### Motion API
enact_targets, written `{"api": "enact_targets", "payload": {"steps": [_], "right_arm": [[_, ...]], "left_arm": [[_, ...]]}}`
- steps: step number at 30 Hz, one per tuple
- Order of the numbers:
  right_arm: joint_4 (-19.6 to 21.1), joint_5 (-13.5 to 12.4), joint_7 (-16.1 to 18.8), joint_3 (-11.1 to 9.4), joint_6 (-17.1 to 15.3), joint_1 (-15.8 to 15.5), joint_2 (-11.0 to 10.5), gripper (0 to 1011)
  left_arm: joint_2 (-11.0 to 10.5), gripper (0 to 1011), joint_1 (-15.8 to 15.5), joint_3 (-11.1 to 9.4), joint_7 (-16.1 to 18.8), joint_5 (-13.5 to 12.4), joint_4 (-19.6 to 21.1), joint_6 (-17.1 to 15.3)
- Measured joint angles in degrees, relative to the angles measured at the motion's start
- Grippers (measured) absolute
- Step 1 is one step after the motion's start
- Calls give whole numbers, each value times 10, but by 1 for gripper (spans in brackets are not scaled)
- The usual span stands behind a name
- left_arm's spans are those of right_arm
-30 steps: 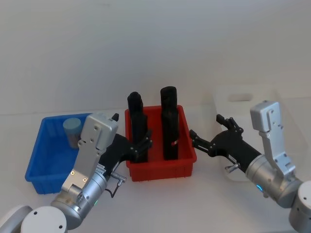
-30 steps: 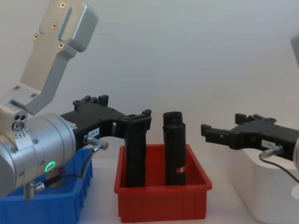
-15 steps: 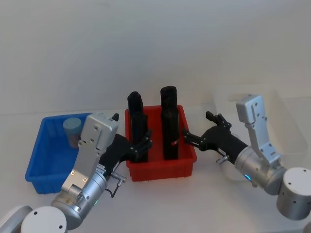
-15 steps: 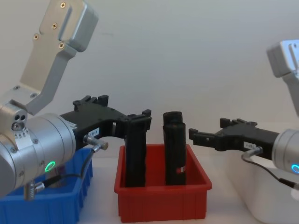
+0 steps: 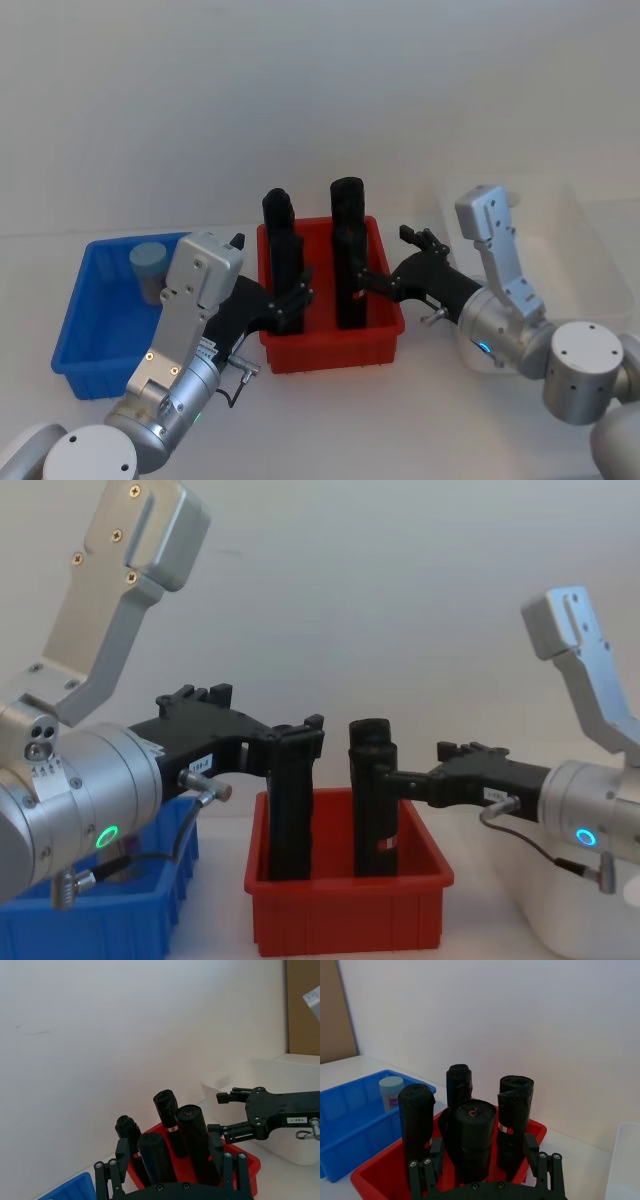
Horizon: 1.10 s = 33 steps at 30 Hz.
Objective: Pick the cotton swabs from the blue box and place them into the white box.
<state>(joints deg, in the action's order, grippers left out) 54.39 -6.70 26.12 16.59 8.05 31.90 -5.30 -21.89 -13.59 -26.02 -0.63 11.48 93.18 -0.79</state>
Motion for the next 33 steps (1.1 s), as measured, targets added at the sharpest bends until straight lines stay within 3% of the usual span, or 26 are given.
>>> {"api": "enact_targets", "payload": {"steps": [24,33], "right_arm": [[-217,-1,44,12,70,124,48,1000],[-296,-7,63,14,100,166,64,801]], "left_arm": [[0,1004,0,0,0,0,0,0],[0,1004,0,0,0,0,0,0]]}}
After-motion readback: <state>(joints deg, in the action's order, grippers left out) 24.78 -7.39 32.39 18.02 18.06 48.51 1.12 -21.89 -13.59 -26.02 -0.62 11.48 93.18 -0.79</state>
